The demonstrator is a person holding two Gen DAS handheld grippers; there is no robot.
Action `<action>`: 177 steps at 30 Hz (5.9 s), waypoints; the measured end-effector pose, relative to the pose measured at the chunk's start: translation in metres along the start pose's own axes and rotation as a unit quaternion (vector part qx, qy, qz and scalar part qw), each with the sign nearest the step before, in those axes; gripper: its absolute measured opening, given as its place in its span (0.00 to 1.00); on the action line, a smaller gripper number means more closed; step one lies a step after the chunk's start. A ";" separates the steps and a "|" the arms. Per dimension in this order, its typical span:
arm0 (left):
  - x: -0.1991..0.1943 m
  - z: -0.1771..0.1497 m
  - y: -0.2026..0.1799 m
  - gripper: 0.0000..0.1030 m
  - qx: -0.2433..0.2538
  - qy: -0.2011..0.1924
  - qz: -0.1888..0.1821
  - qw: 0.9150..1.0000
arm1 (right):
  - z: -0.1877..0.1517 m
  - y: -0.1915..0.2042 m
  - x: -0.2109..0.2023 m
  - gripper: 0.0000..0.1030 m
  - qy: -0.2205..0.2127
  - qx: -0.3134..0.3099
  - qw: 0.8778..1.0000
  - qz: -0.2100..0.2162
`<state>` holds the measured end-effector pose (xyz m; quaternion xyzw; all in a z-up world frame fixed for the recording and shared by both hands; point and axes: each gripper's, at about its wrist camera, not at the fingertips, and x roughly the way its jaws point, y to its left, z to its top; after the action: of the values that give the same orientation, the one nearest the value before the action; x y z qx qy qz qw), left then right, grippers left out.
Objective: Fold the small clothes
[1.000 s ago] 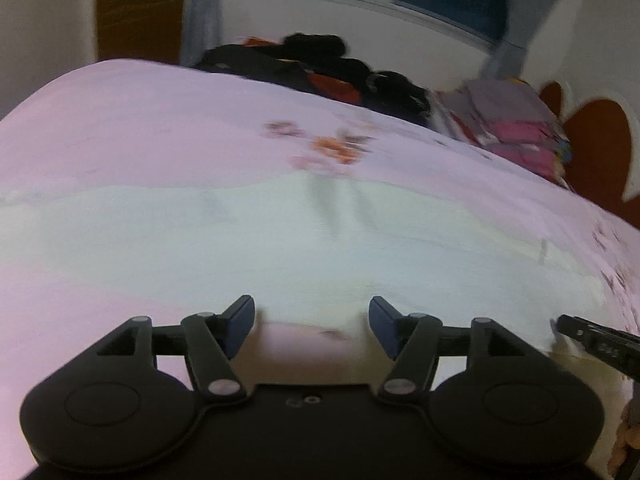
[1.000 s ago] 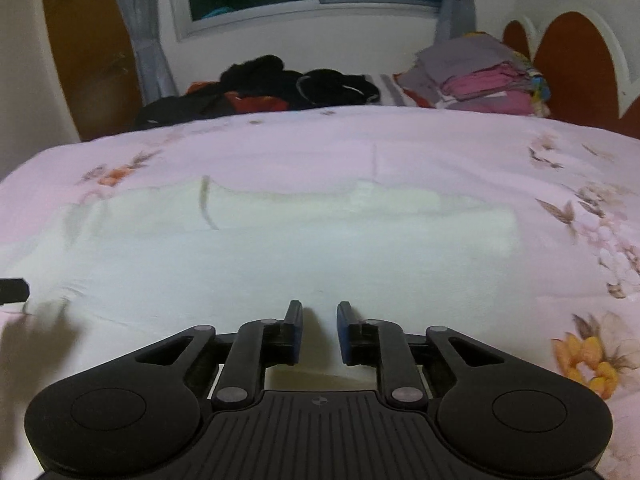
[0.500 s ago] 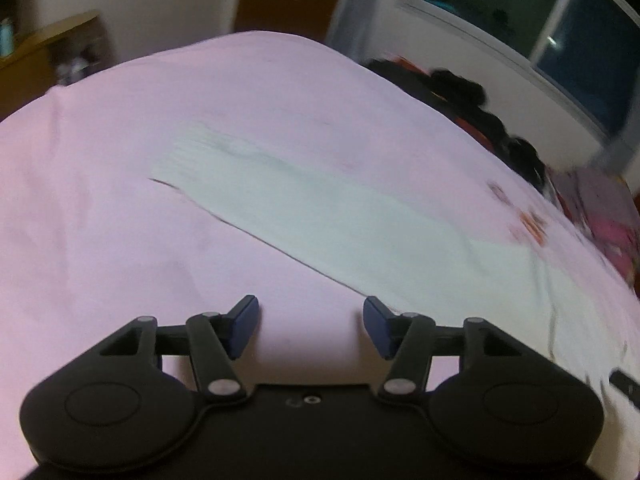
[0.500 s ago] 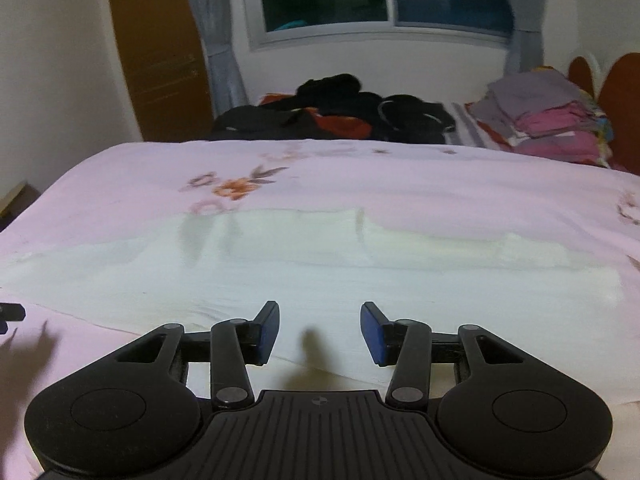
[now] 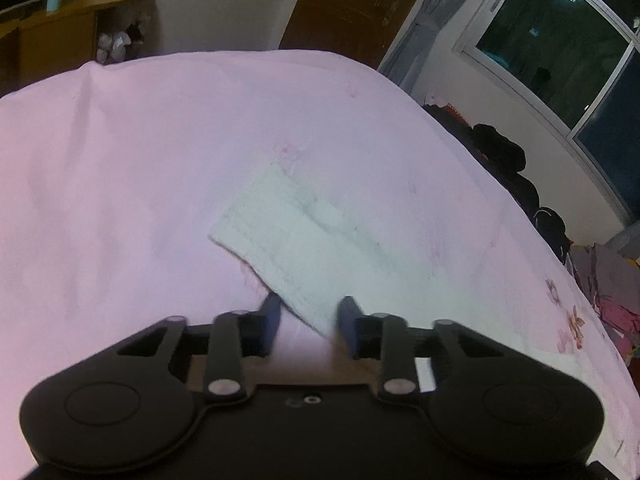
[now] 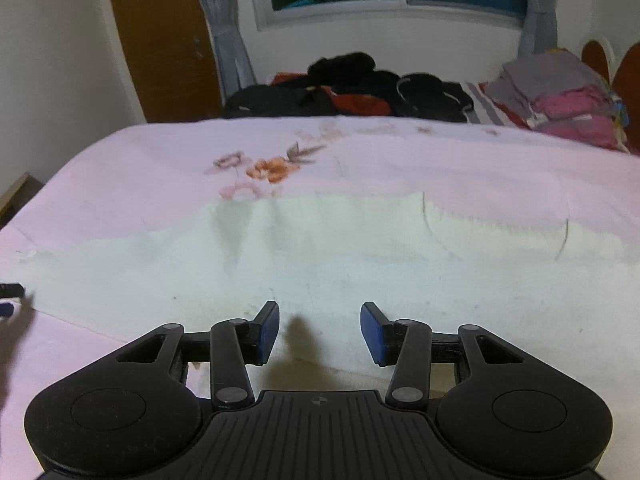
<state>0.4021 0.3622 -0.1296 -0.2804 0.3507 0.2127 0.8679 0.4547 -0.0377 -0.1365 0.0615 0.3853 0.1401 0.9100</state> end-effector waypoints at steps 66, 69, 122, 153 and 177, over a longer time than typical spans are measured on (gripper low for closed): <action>-0.052 -0.195 -0.200 0.41 0.322 0.050 -0.111 0.939 | -0.046 -0.055 -0.066 0.45 -0.023 -0.095 0.995 -0.033; -0.051 -0.194 -0.199 0.42 0.320 0.046 -0.107 0.940 | -0.040 -0.057 -0.056 0.45 -0.022 -0.093 0.995 -0.032; -0.041 -0.163 -0.252 0.24 0.321 0.001 -0.129 0.938 | -0.019 -0.230 -0.099 0.56 -0.047 0.105 0.983 -0.141; 0.017 -0.159 -0.285 0.28 0.336 0.015 -0.082 0.938 | -0.022 -0.228 -0.086 0.13 -0.024 0.088 0.986 -0.137; -0.019 -0.189 -0.266 0.36 0.357 0.031 -0.099 0.928 | -0.034 -0.204 -0.093 0.14 -0.013 0.042 0.992 -0.120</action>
<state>0.4480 0.0386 -0.1389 0.0084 0.4004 -0.0223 0.9160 0.4104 -0.2597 -0.1414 0.0552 0.3833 0.0129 0.9219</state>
